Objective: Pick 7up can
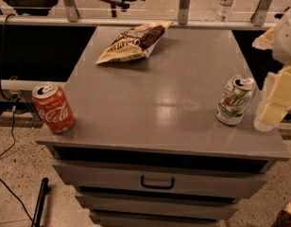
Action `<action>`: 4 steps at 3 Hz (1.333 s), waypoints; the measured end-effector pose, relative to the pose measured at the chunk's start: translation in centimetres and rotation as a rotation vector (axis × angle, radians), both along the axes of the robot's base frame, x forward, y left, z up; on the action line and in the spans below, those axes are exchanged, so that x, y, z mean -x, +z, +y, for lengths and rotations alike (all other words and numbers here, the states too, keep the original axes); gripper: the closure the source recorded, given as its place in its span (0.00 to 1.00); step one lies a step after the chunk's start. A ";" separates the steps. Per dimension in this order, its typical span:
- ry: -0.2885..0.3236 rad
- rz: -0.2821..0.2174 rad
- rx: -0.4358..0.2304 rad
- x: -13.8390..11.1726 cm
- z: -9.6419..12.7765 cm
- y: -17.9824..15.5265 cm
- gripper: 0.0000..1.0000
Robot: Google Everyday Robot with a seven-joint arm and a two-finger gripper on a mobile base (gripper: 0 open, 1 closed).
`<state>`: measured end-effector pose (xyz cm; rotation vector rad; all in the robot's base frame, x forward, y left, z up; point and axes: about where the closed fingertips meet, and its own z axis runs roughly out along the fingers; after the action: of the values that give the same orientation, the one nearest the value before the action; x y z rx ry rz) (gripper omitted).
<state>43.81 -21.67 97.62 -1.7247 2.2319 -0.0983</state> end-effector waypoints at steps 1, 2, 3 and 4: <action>0.000 0.000 0.000 0.0 0.0 0.0 0.00; -0.002 0.000 -0.011 -0.5 -0.3 -0.2 0.00; -0.010 0.011 -0.071 -2.7 -1.5 -1.4 0.00; -0.015 0.035 -0.136 -5.1 -2.4 -2.9 0.00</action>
Offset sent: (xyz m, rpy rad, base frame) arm 0.0249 -0.0158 -0.0146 0.0534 0.0256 -0.0085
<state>48.94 -24.04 94.69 -1.6502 2.2210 0.0790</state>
